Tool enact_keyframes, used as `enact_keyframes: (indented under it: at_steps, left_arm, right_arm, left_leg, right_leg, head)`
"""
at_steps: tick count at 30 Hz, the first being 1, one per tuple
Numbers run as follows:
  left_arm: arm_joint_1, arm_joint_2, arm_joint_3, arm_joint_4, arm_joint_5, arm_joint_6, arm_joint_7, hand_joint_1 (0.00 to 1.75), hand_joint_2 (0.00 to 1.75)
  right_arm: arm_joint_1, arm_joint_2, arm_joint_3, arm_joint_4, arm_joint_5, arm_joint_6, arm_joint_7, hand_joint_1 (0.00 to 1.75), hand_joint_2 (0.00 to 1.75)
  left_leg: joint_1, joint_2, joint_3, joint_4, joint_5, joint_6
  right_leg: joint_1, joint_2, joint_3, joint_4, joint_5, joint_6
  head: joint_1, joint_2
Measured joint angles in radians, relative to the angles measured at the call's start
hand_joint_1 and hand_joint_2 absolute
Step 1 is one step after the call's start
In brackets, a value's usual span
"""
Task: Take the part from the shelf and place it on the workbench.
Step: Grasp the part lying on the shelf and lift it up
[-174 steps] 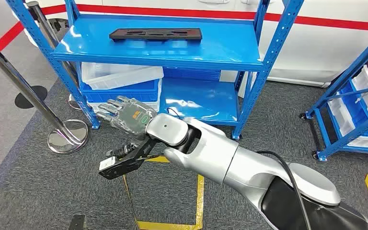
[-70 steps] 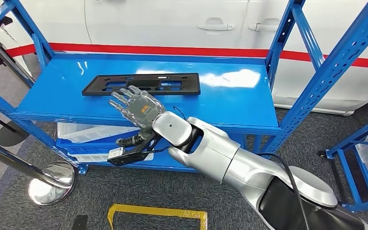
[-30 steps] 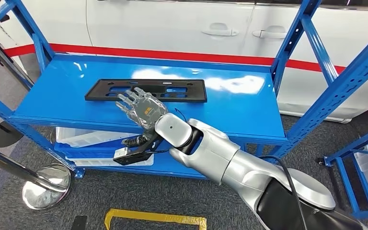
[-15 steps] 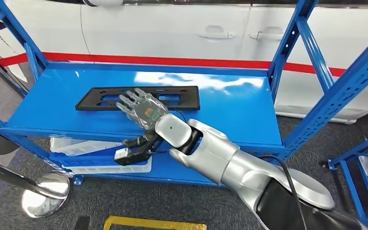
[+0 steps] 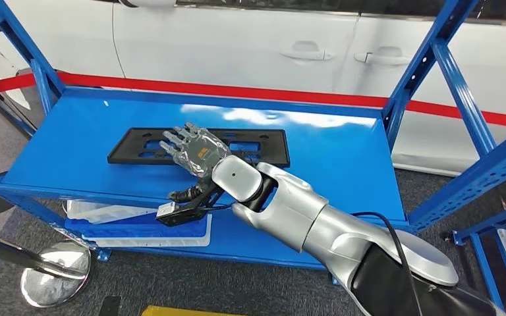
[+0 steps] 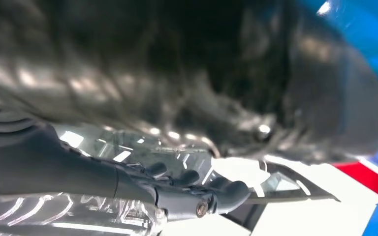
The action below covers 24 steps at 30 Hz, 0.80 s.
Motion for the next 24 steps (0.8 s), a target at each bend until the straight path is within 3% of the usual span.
enact_keyframes:
  at_steps: [3,4,5,6,8,10,14,16,19,20,21,23,24]
  left_arm:
    - [-0.002,0.0,-0.002,0.0,0.0,0.0,0.0,0.0,0.0]
    - [-0.001,0.0,-0.003,0.0,0.0,0.0,0.0,0.0,0.0]
    - [0.0,0.0,-0.003,0.0,0.0,0.0,0.0,0.0,0.0]
    - [0.002,0.0,-0.003,0.0,0.0,0.0,0.0,0.0,0.0]
    - [0.003,-0.001,-0.004,0.0,0.0,0.0,0.0,0.0,0.0]
    - [0.0,-0.003,-0.006,0.0,0.0,0.0,0.0,0.0,0.0]
    - [-0.001,-0.003,-0.008,0.0,0.001,0.002,0.002,0.0,0.0]
    - [-0.005,-0.003,-0.009,0.0,0.004,0.007,0.003,0.0,0.0]
    - [-0.008,-0.003,-0.01,0.0,0.013,0.02,0.006,0.0,0.0]
    - [-0.006,-0.002,-0.01,0.0,0.016,0.024,0.008,0.0,0.0]
    - [-0.003,-0.002,-0.01,0.0,0.018,0.027,0.01,0.0,0.0]
    - [0.001,-0.002,-0.01,0.0,0.021,0.03,0.014,0.0,0.0]
    - [0.0,-0.002,-0.01,0.001,0.023,0.031,0.015,0.0,0.0]
  right_arm:
    - [0.002,-0.001,0.0,0.0,0.002,0.003,0.0,0.0,0.0]
    - [0.005,-0.002,0.0,0.0,0.002,0.004,0.0,0.0,0.0]
    - [0.008,-0.003,0.0,0.0,0.002,0.004,0.0,0.0,0.0]
    - [0.009,-0.004,0.0,0.0,0.002,0.004,0.0,0.0,0.0]
    - [0.009,-0.005,0.0,0.0,0.002,0.004,0.0,0.0,0.0]
    - [0.008,-0.005,0.0,0.0,0.002,0.005,0.0,0.0,0.0]
    - [0.005,-0.004,0.0,0.0,0.002,0.018,0.0,0.0,1.75]
    - [0.0,-0.003,0.0,0.0,-0.003,0.039,0.0,0.0,1.75]
    - [0.001,-0.003,0.0,0.002,-0.026,0.084,-0.003,0.0,1.75]
    - [0.002,-0.003,0.0,0.003,-0.036,0.1,-0.005,0.0,1.75]
    - [0.003,-0.003,0.0,0.005,-0.046,0.115,-0.007,0.0,1.75]
    - [0.003,-0.003,0.0,0.01,-0.064,0.139,-0.008,0.0,1.75]
    - [0.003,-0.003,0.001,0.013,-0.072,0.149,-0.008,0.0,1.75]
  left_leg:
    - [-0.003,0.0,0.021,-0.002,-0.019,0.01]
    - [-0.005,-0.001,0.031,-0.002,-0.027,0.011]
    - [-0.006,-0.001,0.043,-0.002,-0.036,0.012]
    - [-0.009,-0.002,0.058,-0.002,-0.046,0.012]
    - [-0.013,-0.002,0.087,-0.002,-0.066,0.011]
    - [-0.013,-0.002,0.101,-0.006,-0.081,0.003]
    - [-0.01,0.0,0.112,0.017,-0.091,-0.019]
    - [-0.006,0.0,0.075,0.093,-0.119,-0.031]
    - [0.003,0.0,-0.043,0.251,-0.176,-0.05]
    - [0.005,0.0,-0.067,0.262,-0.17,-0.054]
    - [0.007,0.0,-0.074,0.238,-0.139,-0.057]
    - [0.011,0.001,-0.049,0.12,-0.037,-0.062]
    - [0.01,0.002,-0.037,0.061,-0.01,-0.062]
  right_leg:
    - [0.0,-0.001,-0.122,0.181,-0.059,0.005]
    - [0.0,-0.001,-0.156,0.214,-0.066,0.004]
    - [0.002,-0.001,-0.174,0.211,-0.054,0.0]
    - [0.004,-0.001,-0.174,0.175,-0.019,-0.006]
    - [0.012,-0.001,-0.146,0.051,0.085,-0.027]
    - [0.021,-0.001,-0.124,-0.037,0.135,-0.041]
    - [0.017,0.002,-0.083,-0.074,0.13,-0.054]
    - [0.011,0.0,-0.063,-0.081,0.125,-0.06]
    - [0.007,0.0,-0.054,-0.081,0.111,-0.061]
    - [0.005,0.002,-0.049,-0.08,0.105,-0.059]
    - [0.002,0.003,-0.044,-0.078,0.098,-0.056]
    - [-0.003,0.005,-0.03,-0.071,0.082,-0.046]
    - [-0.003,0.004,-0.027,-0.068,0.075,-0.039]
  head:
    - [0.003,0.0]
    - [0.003,0.0]
    - [0.003,0.0]
    - [0.003,0.0]
    - [0.001,0.0]
    - [0.0,0.0]
    - [0.0,0.0]
    - [-0.002,0.0]
    - [-0.002,0.0]
    - [-0.003,0.0]
    - [-0.003,0.0]
    - [-0.002,0.0]
    - [-0.003,0.0]
